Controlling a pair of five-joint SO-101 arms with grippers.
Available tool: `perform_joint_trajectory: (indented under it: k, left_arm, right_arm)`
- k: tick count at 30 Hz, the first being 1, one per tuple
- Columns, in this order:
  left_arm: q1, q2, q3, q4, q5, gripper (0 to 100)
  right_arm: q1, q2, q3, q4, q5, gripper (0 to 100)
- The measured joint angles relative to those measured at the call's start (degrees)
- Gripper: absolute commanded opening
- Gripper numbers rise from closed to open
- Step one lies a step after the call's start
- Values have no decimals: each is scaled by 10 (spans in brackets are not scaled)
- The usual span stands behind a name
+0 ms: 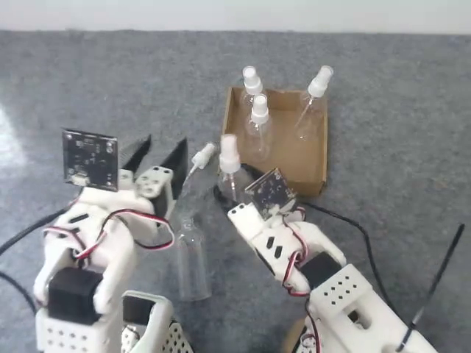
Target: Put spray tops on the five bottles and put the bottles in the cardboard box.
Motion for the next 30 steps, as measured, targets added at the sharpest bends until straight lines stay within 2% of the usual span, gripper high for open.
perform_joint_trajectory:
  k: [6, 12, 20, 25, 30]
  left_arm:
    - [-22, 3, 54, 2, -2, 231]
    - [-26, 5, 128, 1, -2, 251]
    - [66, 5, 223, -57, -37, 306]
    - [83, 5, 229, -76, -41, 306]
    - [73, 6, 260, -129, -42, 306]
  right_arm:
    - [36, 17, -100, 80, -41, 6]
    - [60, 147, -266, 123, -53, 6]
    - [62, 351, -491, 223, -55, 6]
    - [61, 368, -585, 329, -91, 6]
    - [33, 336, -605, 420, -96, 6]
